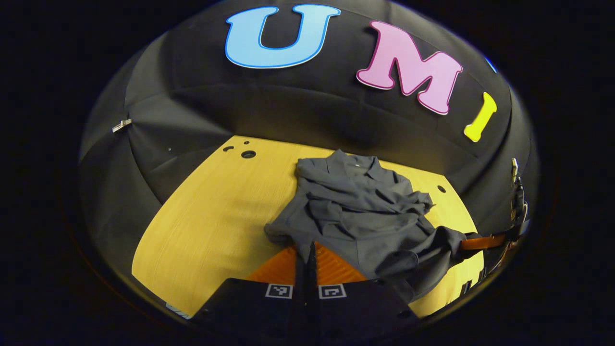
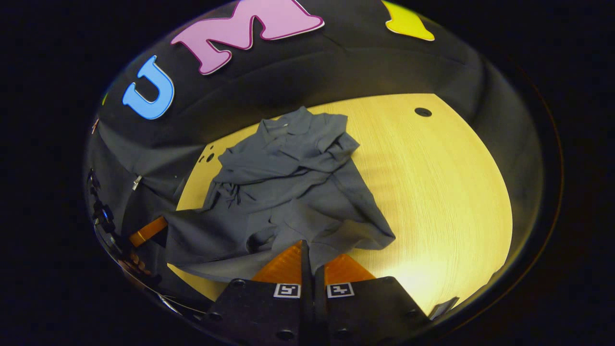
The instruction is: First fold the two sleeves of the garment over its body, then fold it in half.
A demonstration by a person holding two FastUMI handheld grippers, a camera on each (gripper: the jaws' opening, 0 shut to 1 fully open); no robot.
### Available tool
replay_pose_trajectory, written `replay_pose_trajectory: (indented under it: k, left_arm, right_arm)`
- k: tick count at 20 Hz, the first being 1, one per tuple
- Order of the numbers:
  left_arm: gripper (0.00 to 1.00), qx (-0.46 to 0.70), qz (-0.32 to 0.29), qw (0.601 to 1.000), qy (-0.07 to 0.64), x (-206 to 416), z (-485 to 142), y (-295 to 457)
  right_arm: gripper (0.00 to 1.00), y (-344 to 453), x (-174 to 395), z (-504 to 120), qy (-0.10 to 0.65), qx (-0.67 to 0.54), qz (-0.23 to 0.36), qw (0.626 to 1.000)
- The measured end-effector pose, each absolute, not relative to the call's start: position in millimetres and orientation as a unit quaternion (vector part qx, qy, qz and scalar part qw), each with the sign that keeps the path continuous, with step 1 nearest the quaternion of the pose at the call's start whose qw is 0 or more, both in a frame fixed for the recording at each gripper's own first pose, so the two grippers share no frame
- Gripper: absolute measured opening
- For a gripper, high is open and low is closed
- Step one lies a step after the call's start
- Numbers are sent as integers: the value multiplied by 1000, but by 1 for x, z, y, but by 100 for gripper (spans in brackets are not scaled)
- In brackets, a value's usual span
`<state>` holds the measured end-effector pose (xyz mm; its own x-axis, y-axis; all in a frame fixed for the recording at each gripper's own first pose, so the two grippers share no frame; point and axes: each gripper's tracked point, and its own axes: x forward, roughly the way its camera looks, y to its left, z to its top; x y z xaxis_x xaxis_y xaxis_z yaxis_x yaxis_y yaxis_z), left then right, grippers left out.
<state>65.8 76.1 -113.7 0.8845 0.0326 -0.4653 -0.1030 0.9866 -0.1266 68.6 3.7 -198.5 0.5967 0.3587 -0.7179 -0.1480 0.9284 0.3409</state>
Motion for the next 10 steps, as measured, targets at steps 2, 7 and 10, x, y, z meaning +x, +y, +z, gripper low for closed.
replay_pose_trajectory:
  k: [2,7,10]
  left_arm:
    - [5,-86,32,969,228,84,-103,75]
    - [5,-82,25,975,203,135,-79,77]
    - [5,-87,20,978,190,176,-63,75]
  right_arm:
    - [5,4,89,-189,408,119,146,893]
    - [5,7,143,-174,374,116,147,909]
    - [5,9,179,-163,350,109,148,919]
